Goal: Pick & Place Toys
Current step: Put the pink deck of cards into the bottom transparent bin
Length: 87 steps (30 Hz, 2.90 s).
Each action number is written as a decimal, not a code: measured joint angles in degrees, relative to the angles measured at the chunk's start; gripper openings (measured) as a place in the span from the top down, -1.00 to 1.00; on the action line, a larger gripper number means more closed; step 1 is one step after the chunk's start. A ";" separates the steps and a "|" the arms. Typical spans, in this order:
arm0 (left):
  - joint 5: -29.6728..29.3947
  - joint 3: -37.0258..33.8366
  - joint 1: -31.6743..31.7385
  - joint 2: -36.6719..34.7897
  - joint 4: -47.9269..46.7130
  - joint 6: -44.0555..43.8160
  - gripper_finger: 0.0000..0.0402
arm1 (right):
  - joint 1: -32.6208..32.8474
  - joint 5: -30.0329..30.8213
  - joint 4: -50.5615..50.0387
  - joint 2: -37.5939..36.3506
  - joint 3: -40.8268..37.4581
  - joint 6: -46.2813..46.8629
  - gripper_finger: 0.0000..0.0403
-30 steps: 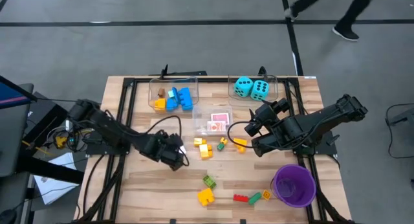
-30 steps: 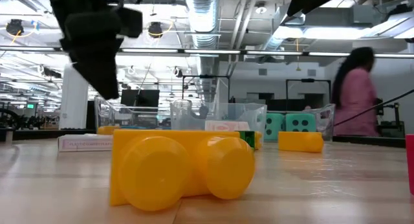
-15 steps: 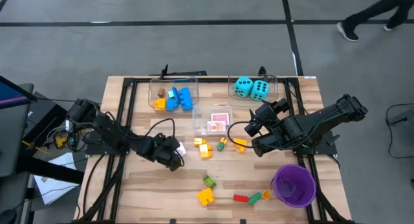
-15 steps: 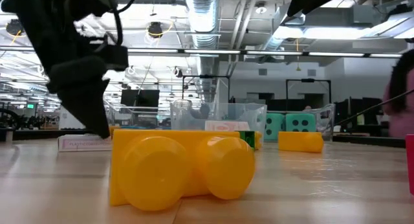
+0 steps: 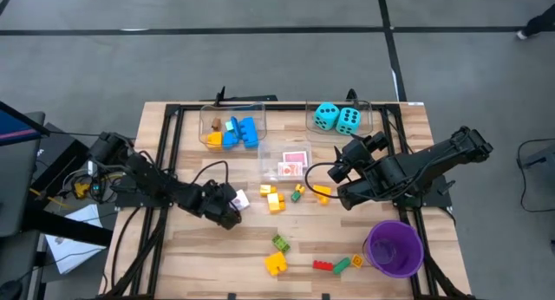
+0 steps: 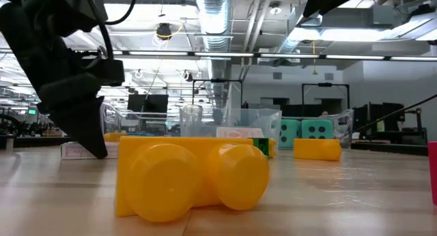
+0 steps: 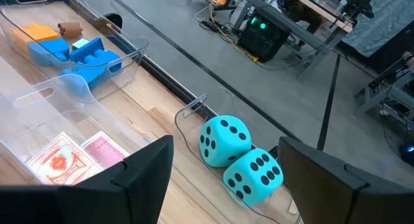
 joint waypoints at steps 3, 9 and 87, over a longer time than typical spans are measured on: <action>-0.10 -0.94 0.00 0.00 0.40 0.02 -0.95 | -0.01 0.02 0.00 0.00 0.00 0.00 -0.35; -0.80 -1.28 0.04 0.10 1.30 -0.04 -0.77 | -0.01 0.03 0.00 0.00 0.00 0.00 -0.35; 14.58 20.43 32.37 15.05 39.82 57.96 -0.52 | -2.65 1.50 0.15 0.02 0.02 -1.03 -0.35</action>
